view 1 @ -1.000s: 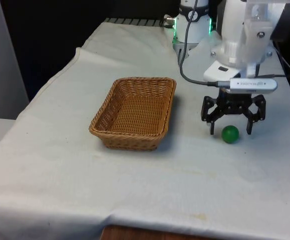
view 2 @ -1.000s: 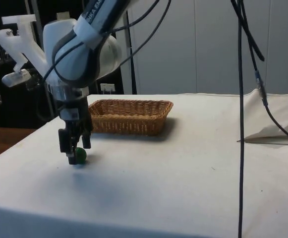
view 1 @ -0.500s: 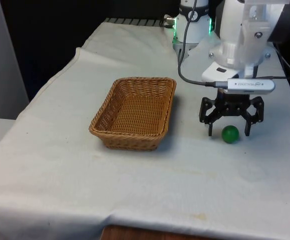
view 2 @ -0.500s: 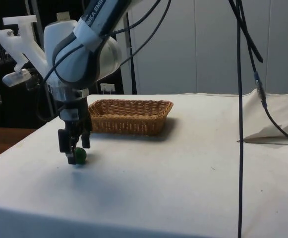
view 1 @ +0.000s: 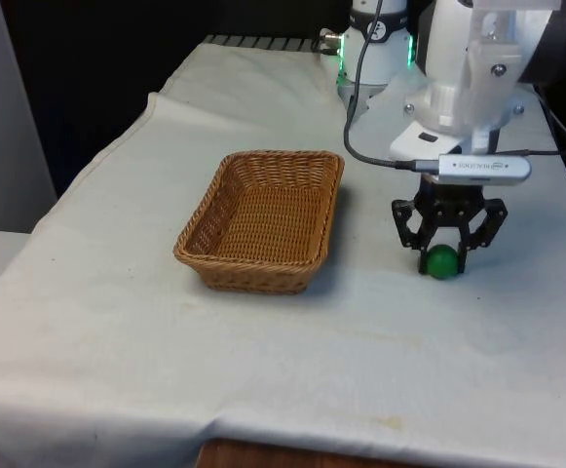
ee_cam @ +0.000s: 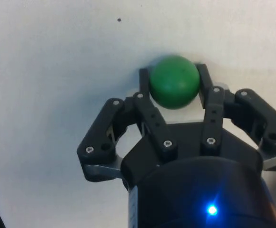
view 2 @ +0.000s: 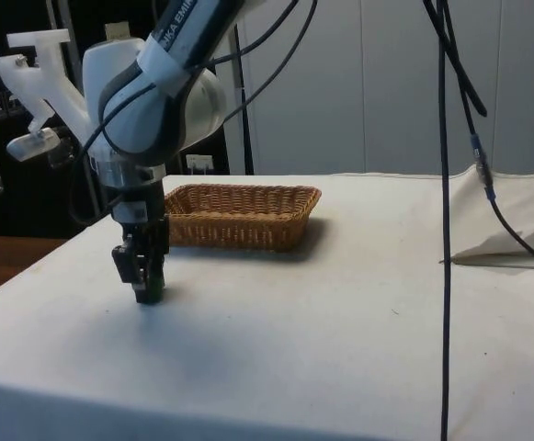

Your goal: Pick up the ball and place it into the basket.

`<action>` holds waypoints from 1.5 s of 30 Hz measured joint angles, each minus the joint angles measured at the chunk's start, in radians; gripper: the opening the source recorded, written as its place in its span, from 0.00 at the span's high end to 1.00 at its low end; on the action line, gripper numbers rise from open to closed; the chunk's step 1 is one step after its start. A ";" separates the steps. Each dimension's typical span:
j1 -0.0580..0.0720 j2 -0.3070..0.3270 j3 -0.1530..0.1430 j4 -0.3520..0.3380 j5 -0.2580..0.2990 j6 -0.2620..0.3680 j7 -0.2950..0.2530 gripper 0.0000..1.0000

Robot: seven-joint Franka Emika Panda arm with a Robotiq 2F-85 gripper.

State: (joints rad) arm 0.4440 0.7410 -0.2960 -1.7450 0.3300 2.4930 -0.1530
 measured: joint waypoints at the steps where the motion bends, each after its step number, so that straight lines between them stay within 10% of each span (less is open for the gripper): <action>1: 0.000 0.000 0.000 0.000 0.000 0.000 0.000 1.00; 45: 0.017 -0.292 -0.004 -0.107 -0.083 -0.131 0.077 1.00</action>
State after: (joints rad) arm 0.4610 0.4490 -0.3000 -1.8520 0.2470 2.3620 -0.0760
